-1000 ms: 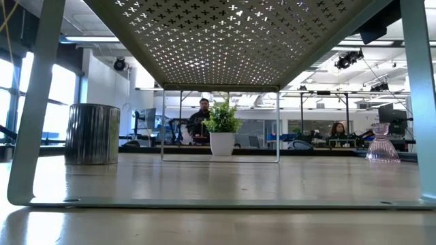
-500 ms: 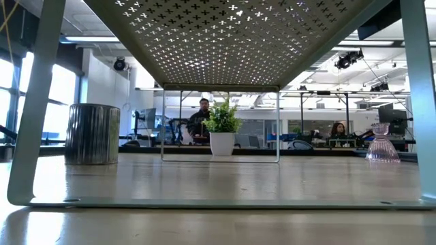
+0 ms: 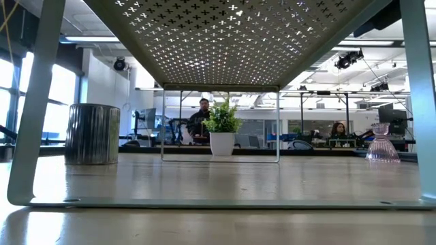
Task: Pick & Place candle stick holders
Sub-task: Put the left green scented candle on the shelf aligned with the transparent candle holder
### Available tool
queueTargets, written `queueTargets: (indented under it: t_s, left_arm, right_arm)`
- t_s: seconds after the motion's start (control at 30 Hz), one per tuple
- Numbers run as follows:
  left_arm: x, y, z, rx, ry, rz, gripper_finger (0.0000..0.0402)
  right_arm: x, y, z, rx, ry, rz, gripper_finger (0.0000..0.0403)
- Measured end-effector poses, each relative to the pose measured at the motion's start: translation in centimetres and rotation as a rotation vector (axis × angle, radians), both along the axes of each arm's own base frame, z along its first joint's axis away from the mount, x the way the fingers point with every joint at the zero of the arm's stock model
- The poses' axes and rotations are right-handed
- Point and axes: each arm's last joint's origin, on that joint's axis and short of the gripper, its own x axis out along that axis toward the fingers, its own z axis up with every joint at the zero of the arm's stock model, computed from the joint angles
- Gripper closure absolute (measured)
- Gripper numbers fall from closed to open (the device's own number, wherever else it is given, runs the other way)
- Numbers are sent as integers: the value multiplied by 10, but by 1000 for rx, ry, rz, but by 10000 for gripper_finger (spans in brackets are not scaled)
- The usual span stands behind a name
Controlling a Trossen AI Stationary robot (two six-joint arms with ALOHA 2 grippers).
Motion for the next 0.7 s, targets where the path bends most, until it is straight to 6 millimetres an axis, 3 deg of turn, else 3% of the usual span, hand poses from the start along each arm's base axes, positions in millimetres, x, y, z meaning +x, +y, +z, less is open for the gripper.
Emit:
queueTargets:
  t_s: [0.17, 0.3, 0.5, 0.7]
  left_arm:
    - [0, 0, 0, -4, 2, 1, 215]
    - [-1, 0, -2, -14, 30, 9, 215]
    - [-2, 1, -6, -34, 74, 26, 215]
    - [-4, -1, -6, -70, 89, 36, 215]
  right_arm:
    - [-3, 3, 4, -140, -63, -10, 9]
    - [-12, 8, 18, -200, -107, -137, 9]
    - [-43, 22, 42, -311, -115, -337, 9]
    - [-76, 36, 58, -304, -82, -471, 9]
